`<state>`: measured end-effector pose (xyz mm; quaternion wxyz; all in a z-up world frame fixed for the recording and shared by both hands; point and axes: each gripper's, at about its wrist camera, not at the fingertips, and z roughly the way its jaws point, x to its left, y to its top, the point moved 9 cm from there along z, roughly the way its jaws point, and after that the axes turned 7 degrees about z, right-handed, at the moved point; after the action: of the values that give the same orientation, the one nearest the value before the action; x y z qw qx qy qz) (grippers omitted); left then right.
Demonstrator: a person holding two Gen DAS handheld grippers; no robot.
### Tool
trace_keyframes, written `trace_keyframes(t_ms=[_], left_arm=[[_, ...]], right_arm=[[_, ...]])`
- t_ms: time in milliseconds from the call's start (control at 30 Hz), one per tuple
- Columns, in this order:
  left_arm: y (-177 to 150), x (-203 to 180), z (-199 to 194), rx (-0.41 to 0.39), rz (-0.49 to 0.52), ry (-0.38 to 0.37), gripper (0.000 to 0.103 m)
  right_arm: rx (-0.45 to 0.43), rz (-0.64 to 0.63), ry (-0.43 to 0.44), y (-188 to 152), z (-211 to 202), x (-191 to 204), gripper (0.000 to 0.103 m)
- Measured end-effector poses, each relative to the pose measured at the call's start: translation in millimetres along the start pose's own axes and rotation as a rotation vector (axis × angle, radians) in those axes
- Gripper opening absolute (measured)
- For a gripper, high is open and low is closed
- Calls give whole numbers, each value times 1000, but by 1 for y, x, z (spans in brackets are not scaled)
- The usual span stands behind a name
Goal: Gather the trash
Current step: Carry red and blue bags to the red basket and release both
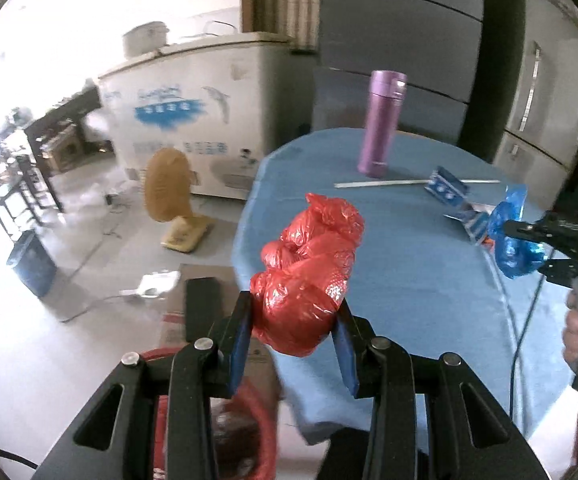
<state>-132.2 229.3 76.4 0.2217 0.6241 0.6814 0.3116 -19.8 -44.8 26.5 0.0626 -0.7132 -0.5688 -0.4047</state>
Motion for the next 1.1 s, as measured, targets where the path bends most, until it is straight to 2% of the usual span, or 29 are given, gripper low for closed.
trace_keyframes(t_ms=[100, 267, 367, 567, 900, 1100], left_arm=[[-5, 17, -8, -10, -1, 64, 40], [-19, 47, -17, -10, -20, 140, 40], [-30, 63, -16, 10, -42, 159, 40], [-57, 92, -6, 79, -78, 198, 40], [-99, 123, 11, 175, -115, 228, 40], [-121, 130, 20, 227, -139, 211, 40]], right_arm=[[63, -68, 95, -30, 7, 42, 66], [154, -186, 184, -81, 24, 100, 66], [212, -245, 216, -109, 39, 125, 66], [307, -332, 246, -162, 56, 160, 66], [439, -414, 253, -227, 90, 186, 68], [493, -444, 232, -246, 114, 192, 68]])
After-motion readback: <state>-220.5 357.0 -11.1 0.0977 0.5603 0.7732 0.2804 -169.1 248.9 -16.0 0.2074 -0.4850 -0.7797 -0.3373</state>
